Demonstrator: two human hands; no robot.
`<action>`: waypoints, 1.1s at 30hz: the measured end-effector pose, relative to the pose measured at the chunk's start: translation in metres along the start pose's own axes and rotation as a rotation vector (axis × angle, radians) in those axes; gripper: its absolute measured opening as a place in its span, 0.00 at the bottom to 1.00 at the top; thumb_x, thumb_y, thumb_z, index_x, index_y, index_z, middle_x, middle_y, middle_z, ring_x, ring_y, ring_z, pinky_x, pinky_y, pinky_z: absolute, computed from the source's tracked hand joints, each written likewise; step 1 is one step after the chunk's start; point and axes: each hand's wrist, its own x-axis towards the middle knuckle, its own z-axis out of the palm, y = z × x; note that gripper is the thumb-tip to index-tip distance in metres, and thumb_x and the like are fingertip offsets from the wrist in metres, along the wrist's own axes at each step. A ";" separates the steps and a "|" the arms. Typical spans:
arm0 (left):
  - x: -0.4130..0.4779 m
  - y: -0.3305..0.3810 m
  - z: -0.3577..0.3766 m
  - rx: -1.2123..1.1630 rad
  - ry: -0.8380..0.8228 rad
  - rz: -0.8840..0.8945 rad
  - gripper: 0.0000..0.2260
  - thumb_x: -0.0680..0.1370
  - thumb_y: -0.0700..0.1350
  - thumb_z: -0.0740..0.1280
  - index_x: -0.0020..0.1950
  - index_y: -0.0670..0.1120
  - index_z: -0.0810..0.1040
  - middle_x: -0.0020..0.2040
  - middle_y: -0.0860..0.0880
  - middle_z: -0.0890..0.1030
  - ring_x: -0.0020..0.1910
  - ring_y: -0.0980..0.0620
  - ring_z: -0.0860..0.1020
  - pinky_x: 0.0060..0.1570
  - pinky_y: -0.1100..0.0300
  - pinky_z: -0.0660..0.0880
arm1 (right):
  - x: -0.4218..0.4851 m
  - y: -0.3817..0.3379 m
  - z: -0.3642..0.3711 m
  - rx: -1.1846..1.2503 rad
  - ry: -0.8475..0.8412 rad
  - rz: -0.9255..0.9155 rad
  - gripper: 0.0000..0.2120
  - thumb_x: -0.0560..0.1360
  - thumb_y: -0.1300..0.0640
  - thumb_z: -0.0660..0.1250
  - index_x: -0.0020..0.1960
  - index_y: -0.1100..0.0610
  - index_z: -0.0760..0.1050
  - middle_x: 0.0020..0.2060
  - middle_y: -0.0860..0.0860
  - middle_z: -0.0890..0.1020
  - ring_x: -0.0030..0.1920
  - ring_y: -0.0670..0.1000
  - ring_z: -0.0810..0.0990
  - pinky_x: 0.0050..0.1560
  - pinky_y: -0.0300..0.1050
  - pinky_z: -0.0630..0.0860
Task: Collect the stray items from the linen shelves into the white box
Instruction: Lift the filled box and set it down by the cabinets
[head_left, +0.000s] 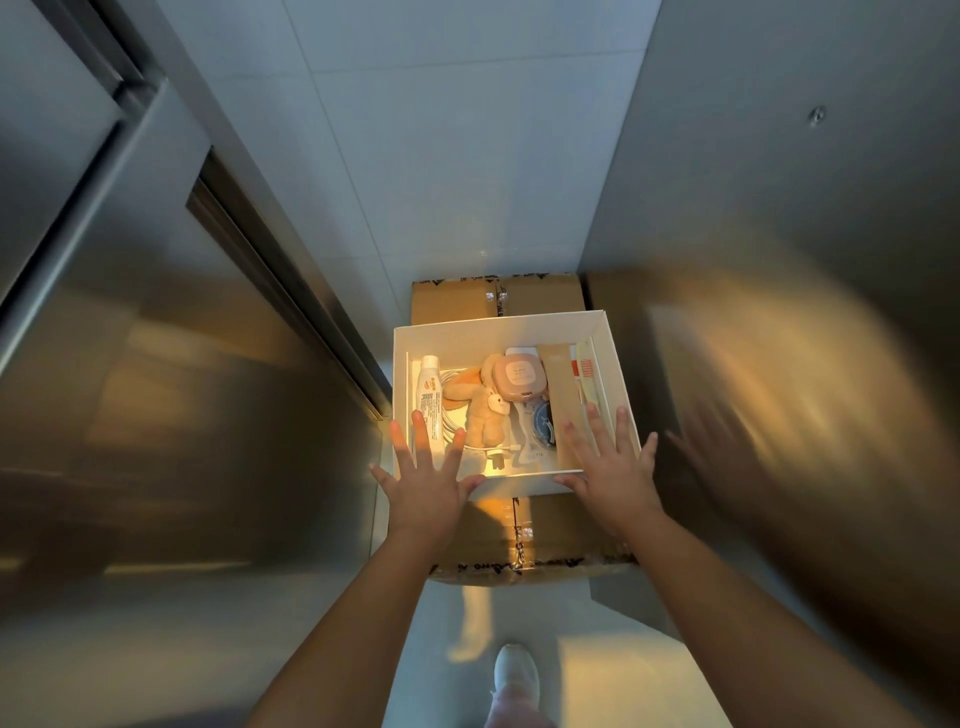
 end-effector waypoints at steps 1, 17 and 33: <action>0.003 0.000 -0.001 -0.002 -0.001 -0.003 0.32 0.73 0.69 0.41 0.74 0.60 0.38 0.74 0.43 0.30 0.70 0.35 0.31 0.64 0.29 0.44 | 0.003 0.000 -0.001 0.000 0.000 0.000 0.36 0.75 0.33 0.48 0.74 0.45 0.34 0.75 0.52 0.37 0.72 0.61 0.32 0.66 0.71 0.40; 0.049 0.001 -0.013 -0.020 0.034 -0.009 0.32 0.73 0.69 0.42 0.74 0.60 0.37 0.74 0.44 0.32 0.71 0.36 0.32 0.65 0.30 0.43 | 0.050 0.007 -0.014 0.005 0.016 0.003 0.36 0.75 0.33 0.48 0.74 0.45 0.33 0.75 0.51 0.36 0.72 0.61 0.31 0.65 0.72 0.39; 0.099 -0.004 -0.027 -0.036 0.088 0.021 0.35 0.69 0.68 0.36 0.73 0.58 0.34 0.75 0.45 0.32 0.66 0.38 0.26 0.65 0.30 0.43 | 0.091 0.006 -0.033 -0.006 0.040 0.025 0.36 0.75 0.34 0.48 0.74 0.44 0.34 0.75 0.51 0.37 0.72 0.61 0.31 0.65 0.72 0.38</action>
